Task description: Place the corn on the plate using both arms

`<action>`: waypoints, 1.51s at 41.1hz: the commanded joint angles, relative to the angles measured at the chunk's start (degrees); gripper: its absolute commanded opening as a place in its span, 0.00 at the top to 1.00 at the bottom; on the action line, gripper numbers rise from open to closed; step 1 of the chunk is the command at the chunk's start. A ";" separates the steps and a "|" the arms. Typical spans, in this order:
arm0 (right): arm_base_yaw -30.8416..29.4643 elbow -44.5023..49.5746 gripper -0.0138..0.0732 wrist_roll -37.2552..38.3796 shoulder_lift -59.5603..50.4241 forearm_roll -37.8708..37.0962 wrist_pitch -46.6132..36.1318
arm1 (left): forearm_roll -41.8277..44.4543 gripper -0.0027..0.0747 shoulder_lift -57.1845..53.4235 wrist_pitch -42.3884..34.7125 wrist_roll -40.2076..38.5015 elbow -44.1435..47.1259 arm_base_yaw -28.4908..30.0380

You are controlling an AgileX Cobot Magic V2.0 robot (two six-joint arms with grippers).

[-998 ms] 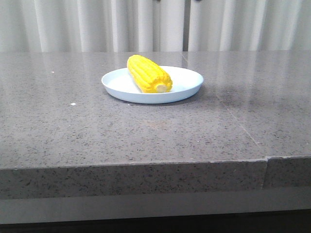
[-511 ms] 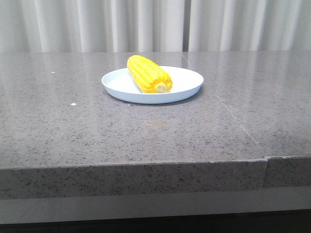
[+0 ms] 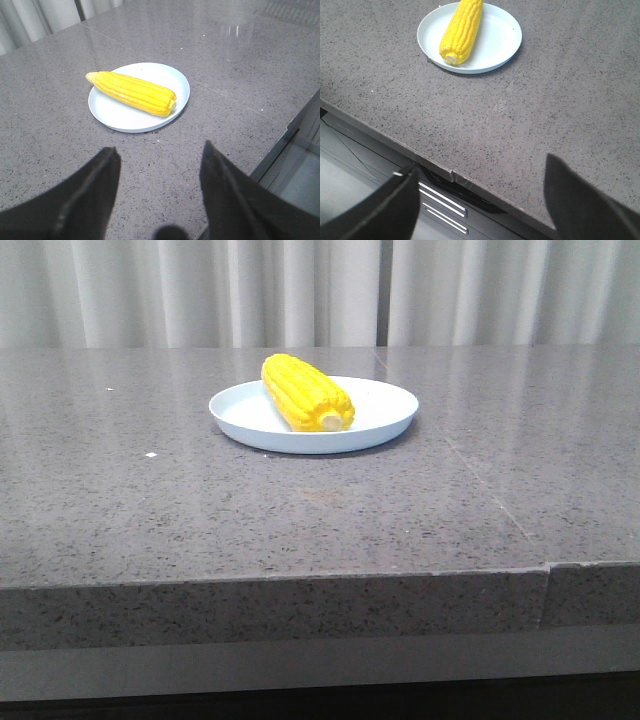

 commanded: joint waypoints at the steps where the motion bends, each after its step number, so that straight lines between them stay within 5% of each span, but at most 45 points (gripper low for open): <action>1: -0.15 -1.30 0.40 -0.69 0.09 -0.93 -3.65 | -0.55 0.67 0.05 -3.92 -0.10 -1.45 -0.45; 9: -0.15 -1.30 0.81 -0.69 0.09 -0.93 -3.65 | -0.55 0.97 0.05 -3.92 -0.10 -1.45 -0.45; 12: -0.15 -1.30 0.91 -0.69 0.09 -0.93 -3.65 | -0.55 0.99 0.05 -3.92 -0.10 -1.45 -0.45; 41: -0.15 -1.30 0.92 -0.69 0.09 -0.93 -3.59 | -0.99 0.99 -1.92 -5.08 -0.10 -0.09 -0.30; 57: -0.15 -1.30 0.92 -0.69 0.20 -0.93 -3.61 | -1.42 0.99 -28.81 -22.35 -0.41 25.56 27.95; 62: -0.15 -1.30 0.92 -0.69 0.20 -0.93 -3.61 | 3.19 0.99 -34.32 -25.38 -8.30 32.59 31.38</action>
